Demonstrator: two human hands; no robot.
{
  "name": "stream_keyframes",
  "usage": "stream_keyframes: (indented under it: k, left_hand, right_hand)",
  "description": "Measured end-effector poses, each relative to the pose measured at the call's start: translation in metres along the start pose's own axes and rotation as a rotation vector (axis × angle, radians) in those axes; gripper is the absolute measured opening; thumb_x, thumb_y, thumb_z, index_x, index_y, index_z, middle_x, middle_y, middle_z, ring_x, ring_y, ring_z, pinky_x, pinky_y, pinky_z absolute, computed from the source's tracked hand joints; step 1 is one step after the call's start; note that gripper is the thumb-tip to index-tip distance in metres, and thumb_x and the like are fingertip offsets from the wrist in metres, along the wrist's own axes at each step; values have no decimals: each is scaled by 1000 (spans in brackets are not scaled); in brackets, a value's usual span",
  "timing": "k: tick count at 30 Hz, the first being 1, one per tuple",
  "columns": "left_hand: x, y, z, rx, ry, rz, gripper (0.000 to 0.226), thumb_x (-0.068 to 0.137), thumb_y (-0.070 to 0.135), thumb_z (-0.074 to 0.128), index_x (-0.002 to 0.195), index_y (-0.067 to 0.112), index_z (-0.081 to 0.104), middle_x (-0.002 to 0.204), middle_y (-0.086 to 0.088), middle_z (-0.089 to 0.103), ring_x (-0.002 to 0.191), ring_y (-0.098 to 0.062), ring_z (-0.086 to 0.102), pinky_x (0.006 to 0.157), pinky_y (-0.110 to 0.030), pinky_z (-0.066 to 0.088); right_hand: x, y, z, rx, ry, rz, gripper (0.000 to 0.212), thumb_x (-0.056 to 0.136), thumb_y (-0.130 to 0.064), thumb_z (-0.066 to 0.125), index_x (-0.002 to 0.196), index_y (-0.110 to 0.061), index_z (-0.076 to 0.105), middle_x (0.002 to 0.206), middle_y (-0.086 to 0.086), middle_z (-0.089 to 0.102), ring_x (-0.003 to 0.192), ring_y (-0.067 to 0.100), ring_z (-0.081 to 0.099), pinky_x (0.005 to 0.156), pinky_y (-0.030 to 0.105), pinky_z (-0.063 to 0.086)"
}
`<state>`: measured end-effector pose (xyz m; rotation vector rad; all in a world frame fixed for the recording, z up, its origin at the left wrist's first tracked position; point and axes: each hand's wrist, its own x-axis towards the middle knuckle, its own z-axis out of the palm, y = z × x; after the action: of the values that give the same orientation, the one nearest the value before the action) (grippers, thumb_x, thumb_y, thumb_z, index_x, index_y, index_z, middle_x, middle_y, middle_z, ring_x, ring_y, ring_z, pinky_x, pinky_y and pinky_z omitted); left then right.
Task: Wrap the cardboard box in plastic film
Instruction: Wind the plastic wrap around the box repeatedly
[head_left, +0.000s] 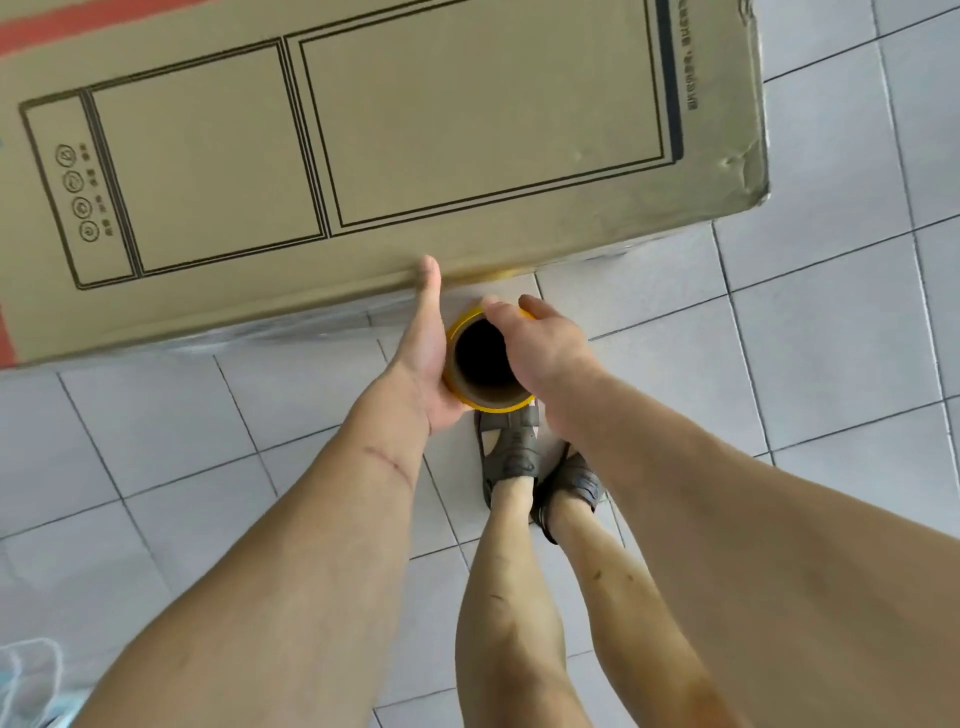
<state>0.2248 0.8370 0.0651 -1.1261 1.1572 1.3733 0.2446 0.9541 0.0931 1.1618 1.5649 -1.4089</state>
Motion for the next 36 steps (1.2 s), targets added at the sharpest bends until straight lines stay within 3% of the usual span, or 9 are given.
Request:
stream_keyframes:
  k: [3,6,9,13,18,24,29,33,36]
  left_hand:
    - [0,-10,10,37,48,18,114,77,106,39,138,16,72,128,-14,81,123,-34,75,114,-54,55]
    - [6,-8,17,111,259,135,92,79,97,59,127,19,73,121,-8,82,111,-28,78,106,-47,60]
    - [6,4,19,56,142,64,103,82,98,52,132,10,73,118,-18,82,106,-35,81,93,-50,64]
    - [5,2,26,1,20,-25,125,76,108,30,132,5,74,120,-25,81,114,-38,78,99,-52,61]
    - [18,-3,44,-21,133,55,128,48,107,60,135,15,73,116,-16,84,105,-38,82,102,-59,63]
    - [17,0,47,-53,-63,-4,125,76,108,30,143,12,70,134,-22,76,130,-40,72,120,-59,49]
    - [29,-6,58,12,26,52,133,42,112,60,135,18,76,125,-16,82,117,-36,79,114,-58,56]
    - [22,4,65,31,24,65,105,74,102,54,128,15,78,117,-17,83,105,-35,83,100,-54,64]
    - [16,4,67,20,-79,21,110,84,103,28,122,14,80,120,-18,83,108,-33,81,102,-50,62]
  right_hand:
    - [1,-4,-10,-28,28,9,70,89,-54,62,150,-27,40,143,3,49,123,24,51,103,34,41]
    - [-4,-2,-13,31,-7,59,75,85,-59,64,150,-30,39,142,2,51,115,21,51,88,33,39]
    - [-3,-4,-13,52,-19,44,77,85,-58,66,151,-30,37,144,2,49,124,23,50,86,35,41]
    - [3,-8,-18,-237,41,-98,80,86,-56,66,151,-20,36,145,7,47,127,27,52,101,37,45]
    - [4,-5,-31,-93,71,-12,80,90,-63,54,154,-20,33,151,7,44,135,27,45,109,36,37]
    - [8,-25,-45,-294,114,-110,73,91,-58,57,149,-16,41,143,8,53,127,28,53,102,36,44]
    - [8,-24,-47,-256,153,-70,86,83,-58,69,151,-17,36,147,9,47,131,27,49,103,35,42]
    - [2,-11,-56,153,102,148,72,87,-66,57,147,-28,45,142,0,52,119,18,50,99,34,40]
    - [2,-11,-63,47,150,98,71,89,-64,56,148,-27,43,141,1,53,117,18,51,95,30,39]
